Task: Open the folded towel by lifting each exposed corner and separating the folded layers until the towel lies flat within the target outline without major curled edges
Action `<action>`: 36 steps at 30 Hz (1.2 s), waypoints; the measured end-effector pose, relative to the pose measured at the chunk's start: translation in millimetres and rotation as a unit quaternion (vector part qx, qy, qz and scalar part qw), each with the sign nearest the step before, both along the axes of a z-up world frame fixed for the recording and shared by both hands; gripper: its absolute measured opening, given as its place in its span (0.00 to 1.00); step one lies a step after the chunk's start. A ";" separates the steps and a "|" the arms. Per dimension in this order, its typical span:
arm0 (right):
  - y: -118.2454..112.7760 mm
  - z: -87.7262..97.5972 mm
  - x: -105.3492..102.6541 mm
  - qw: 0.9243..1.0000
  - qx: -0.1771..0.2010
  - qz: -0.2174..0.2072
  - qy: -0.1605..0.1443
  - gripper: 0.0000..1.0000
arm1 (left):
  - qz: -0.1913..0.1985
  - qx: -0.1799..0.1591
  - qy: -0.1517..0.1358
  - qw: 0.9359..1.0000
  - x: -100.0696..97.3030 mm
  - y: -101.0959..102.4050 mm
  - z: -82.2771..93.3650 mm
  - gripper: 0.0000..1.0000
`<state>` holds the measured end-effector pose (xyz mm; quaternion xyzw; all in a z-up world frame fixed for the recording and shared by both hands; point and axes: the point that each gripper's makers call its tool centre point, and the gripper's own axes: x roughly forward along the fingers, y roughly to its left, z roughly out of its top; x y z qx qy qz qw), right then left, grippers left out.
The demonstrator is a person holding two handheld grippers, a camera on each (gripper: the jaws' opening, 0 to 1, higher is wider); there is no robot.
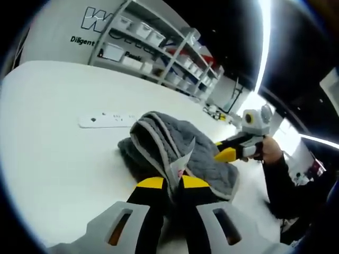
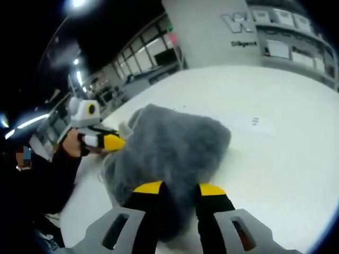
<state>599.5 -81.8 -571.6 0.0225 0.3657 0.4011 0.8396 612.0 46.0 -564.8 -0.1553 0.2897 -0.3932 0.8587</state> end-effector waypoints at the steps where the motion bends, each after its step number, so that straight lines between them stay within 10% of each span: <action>1: 0.4 0.2 -1.0 1.000 0.000 0.001 0.000 0.21 | 0.001 -0.002 0.001 1.000 -1.4 0.8 -0.4 0.07; 36: 10.6 1.2 -35.2 1.000 0.019 0.008 -0.020 0.15 | 0.002 -0.008 -0.006 1.000 -33.8 11.6 2.8 0.06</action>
